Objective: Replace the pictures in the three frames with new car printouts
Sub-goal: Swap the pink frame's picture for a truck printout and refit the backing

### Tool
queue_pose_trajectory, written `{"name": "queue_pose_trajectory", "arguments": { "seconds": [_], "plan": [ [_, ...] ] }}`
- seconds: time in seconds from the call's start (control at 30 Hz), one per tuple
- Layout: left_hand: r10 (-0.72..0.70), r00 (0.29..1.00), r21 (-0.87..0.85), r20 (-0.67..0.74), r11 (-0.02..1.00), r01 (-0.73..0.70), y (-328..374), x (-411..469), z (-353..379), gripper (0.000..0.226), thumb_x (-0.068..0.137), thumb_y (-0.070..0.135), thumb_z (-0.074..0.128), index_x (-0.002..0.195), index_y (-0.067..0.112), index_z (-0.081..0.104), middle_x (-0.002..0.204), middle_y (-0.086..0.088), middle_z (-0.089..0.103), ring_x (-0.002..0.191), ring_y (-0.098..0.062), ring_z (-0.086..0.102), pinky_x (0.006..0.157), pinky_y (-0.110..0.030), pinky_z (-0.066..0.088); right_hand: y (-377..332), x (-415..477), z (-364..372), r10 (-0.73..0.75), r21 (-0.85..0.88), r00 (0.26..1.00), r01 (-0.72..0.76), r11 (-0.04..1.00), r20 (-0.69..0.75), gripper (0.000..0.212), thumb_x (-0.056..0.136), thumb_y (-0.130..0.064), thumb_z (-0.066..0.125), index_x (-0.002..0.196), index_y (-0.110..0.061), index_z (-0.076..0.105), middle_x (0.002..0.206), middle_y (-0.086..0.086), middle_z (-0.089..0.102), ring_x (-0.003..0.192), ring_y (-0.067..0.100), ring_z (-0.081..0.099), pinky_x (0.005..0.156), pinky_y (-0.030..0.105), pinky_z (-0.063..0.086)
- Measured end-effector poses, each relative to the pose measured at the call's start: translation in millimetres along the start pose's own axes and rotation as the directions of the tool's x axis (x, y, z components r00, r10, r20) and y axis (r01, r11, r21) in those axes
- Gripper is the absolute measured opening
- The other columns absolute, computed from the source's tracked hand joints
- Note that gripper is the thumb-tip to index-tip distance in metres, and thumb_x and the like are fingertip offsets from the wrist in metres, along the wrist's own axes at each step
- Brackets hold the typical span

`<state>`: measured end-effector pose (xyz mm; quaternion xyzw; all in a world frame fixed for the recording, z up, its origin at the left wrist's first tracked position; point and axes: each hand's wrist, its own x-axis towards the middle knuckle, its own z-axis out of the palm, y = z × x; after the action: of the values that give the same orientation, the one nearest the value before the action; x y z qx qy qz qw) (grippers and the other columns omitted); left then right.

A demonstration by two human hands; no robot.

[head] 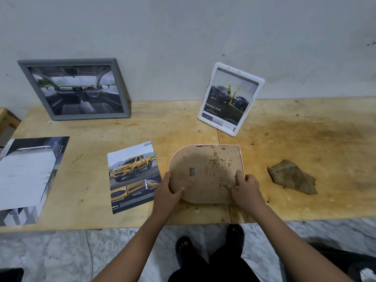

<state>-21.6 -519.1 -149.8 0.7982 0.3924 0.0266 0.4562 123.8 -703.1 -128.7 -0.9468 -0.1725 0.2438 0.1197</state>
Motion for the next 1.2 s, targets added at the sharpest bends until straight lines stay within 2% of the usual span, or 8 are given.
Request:
{"name": "queue_pose_trajectory", "arguments": {
  "seconds": [0.07, 0.13, 0.23, 0.3, 0.47, 0.67, 0.87, 1.2],
  "plan": [
    [0.028, 0.999, 0.052, 0.04, 0.998, -0.03, -2.2, -0.6, -2.1, 0.086, 0.081, 0.031, 0.07, 0.148, 0.013, 0.02, 0.15, -0.004, 0.032, 0.136, -0.023, 0.034, 0.106, -0.036, 0.036, -0.6, -1.3, -0.1, -0.018, 0.009, 1.0, 0.018, 1.0, 0.009, 0.064, 0.091, -0.043, 0.05, 0.141, -0.015, 0.021, 0.132, 0.016, 0.031, 0.121, 0.033, 0.031, 0.092, 0.037, 0.04],
    [0.056, 0.996, 0.076, 0.066, 0.995, -0.061, -4.5, -0.4, -2.9, 0.093, 0.076, 0.03, 0.075, 0.148, 0.012, 0.019, 0.151, -0.003, 0.03, 0.136, -0.022, 0.032, 0.106, -0.034, 0.034, 1.4, -1.6, -1.8, -0.025, 0.045, 0.998, 0.023, 0.999, 0.053, 0.084, 0.083, -0.049, 0.06, 0.144, -0.014, 0.014, 0.134, 0.015, 0.027, 0.124, 0.032, 0.027, 0.094, 0.036, 0.038],
    [0.073, 0.996, 0.036, 0.045, 0.997, -0.075, -4.9, 2.7, -2.3, 0.091, 0.07, 0.025, 0.08, 0.143, 0.013, 0.027, 0.146, -0.006, 0.033, 0.131, -0.02, 0.034, 0.098, -0.028, 0.034, 7.3, -2.8, -3.1, -0.026, 0.089, 0.993, 0.016, 0.996, 0.112, 0.12, 0.065, -0.056, 0.075, 0.148, -0.011, 0.001, 0.14, 0.012, 0.02, 0.131, 0.03, 0.019, 0.102, 0.038, 0.034],
    [0.066, 0.997, 0.004, 0.029, 0.998, -0.066, -2.9, 5.0, -0.9, 0.09, 0.067, 0.024, 0.082, 0.14, 0.013, 0.031, 0.141, -0.006, 0.035, 0.126, -0.021, 0.036, 0.094, -0.028, 0.035, 11.0, -3.3, -1.4, -0.034, 0.048, 0.994, 0.03, 0.998, 0.106, 0.127, 0.058, -0.057, 0.079, 0.147, -0.009, 0.003, 0.14, 0.012, 0.021, 0.13, 0.03, 0.02, 0.104, 0.039, 0.033],
    [0.003, 0.996, 0.052, 0.09, 0.999, -0.008, 6.8, 16.7, -1.5, 0.091, 0.062, 0.025, 0.085, 0.136, 0.014, 0.032, 0.135, -0.01, 0.032, 0.126, -0.026, 0.035, 0.098, -0.036, 0.04, 14.4, 4.3, -6.4, -0.04, 0.066, 0.996, 0.035, 0.997, 0.079, 0.116, 0.054, -0.049, 0.085, 0.141, -0.01, 0.017, 0.136, 0.011, 0.028, 0.125, 0.03, 0.029, 0.1, 0.038, 0.036],
    [-0.059, 0.987, 0.218, 0.151, 0.976, 0.025, 21.2, 33.4, -5.7, 0.099, 0.056, 0.029, 0.088, 0.135, 0.011, 0.031, 0.132, -0.013, 0.033, 0.123, -0.027, 0.036, 0.097, -0.037, 0.042, 17.4, 16.8, -12.1, 0.018, 0.155, 0.994, -0.034, 0.987, 0.104, 0.113, 0.055, -0.039, 0.087, 0.141, -0.011, 0.018, 0.136, 0.01, 0.027, 0.125, 0.028, 0.034, 0.1, 0.037, 0.039],
    [-0.172, 0.972, 0.332, 0.158, 0.937, 0.112, 28.9, 47.9, -4.2, 0.101, 0.05, 0.029, 0.091, 0.128, 0.009, 0.031, 0.135, -0.015, 0.031, 0.125, -0.03, 0.036, 0.099, -0.043, 0.045, 16.7, 22.9, -15.0, 0.031, 0.135, 0.987, -0.053, 0.989, 0.158, 0.11, 0.055, -0.038, 0.088, 0.137, -0.012, 0.019, 0.135, 0.007, 0.026, 0.124, 0.029, 0.035, 0.098, 0.038, 0.042],
    [-0.208, 0.959, 0.363, 0.19, 0.923, 0.128, 35.3, 58.0, -3.5, 0.107, 0.049, 0.031, 0.092, 0.131, 0.012, 0.025, 0.134, -0.012, 0.032, 0.126, -0.03, 0.036, 0.098, -0.046, 0.047, 16.1, 29.7, -18.5, 0.043, 0.145, 0.979, -0.072, 0.987, 0.198, 0.103, 0.052, -0.036, 0.089, 0.128, -0.014, 0.024, 0.129, 0.006, 0.029, 0.118, 0.027, 0.039, 0.095, 0.041, 0.046]
  ]
}}
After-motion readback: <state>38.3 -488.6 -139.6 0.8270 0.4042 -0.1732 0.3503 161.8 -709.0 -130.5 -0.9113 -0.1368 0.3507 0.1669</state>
